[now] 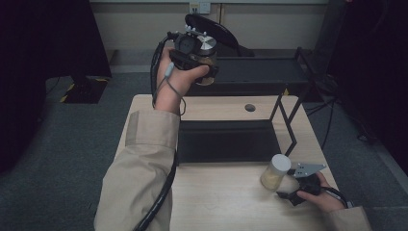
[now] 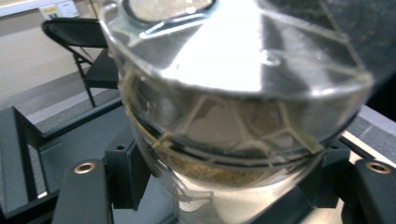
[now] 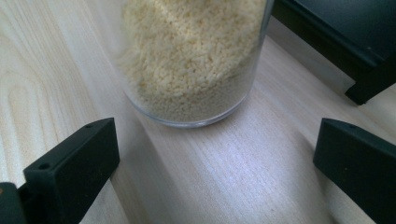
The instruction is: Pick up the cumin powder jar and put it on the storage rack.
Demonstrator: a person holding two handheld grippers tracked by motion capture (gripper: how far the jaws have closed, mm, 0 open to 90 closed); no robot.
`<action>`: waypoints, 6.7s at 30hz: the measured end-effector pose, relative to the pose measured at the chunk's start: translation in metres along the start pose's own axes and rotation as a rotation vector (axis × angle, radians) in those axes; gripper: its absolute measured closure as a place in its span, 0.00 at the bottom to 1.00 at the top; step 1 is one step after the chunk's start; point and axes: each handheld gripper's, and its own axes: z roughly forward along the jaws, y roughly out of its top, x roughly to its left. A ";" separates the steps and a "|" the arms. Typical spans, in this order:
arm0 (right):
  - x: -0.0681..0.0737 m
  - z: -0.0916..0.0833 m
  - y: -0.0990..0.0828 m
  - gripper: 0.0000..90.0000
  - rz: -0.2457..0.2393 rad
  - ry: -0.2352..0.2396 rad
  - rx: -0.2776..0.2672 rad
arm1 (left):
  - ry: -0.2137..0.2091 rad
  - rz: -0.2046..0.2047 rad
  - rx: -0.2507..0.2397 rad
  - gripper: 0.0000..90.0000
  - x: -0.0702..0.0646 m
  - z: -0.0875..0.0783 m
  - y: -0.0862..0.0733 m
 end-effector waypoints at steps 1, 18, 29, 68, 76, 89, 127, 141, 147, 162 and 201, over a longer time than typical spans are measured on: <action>0.000 0.000 0.000 0.00 0.000 0.000 0.000 | 0.006 -0.005 -0.006 0.34 0.000 0.002 0.000; 0.000 0.000 0.000 0.00 0.000 0.000 0.000 | 0.070 -0.031 0.022 0.34 0.001 0.034 0.006; 0.000 0.000 0.000 0.00 0.000 0.000 0.000 | 0.065 -0.039 0.017 0.34 0.004 0.038 0.003; 0.000 0.000 0.000 0.00 0.000 0.000 0.000 | 0.017 -0.026 -0.082 0.02 -0.002 0.019 -0.042; 0.000 0.000 0.000 0.00 -0.001 -0.001 0.000 | -0.034 0.012 -0.101 0.01 -0.004 0.006 -0.056; 0.000 0.000 0.000 0.00 0.001 -0.002 0.000 | -0.097 0.030 -0.127 0.01 -0.005 0.002 -0.084; 0.000 0.000 0.000 0.00 0.001 -0.002 0.000 | -0.225 0.013 -0.050 0.02 0.002 0.061 -0.197; 0.000 0.000 0.000 0.00 0.001 -0.002 -0.001 | -0.266 -0.032 0.007 0.02 0.000 0.084 -0.229; 0.000 0.000 0.000 0.00 0.001 -0.002 -0.001 | -0.278 -0.044 0.022 0.02 -0.002 0.092 -0.240; 0.000 0.000 0.000 0.00 0.001 -0.001 -0.001 | -0.313 -0.020 0.092 0.02 -0.008 0.101 -0.273; 0.000 0.000 0.000 0.00 0.001 -0.002 0.000 | -0.317 0.164 0.253 0.02 -0.035 0.092 -0.317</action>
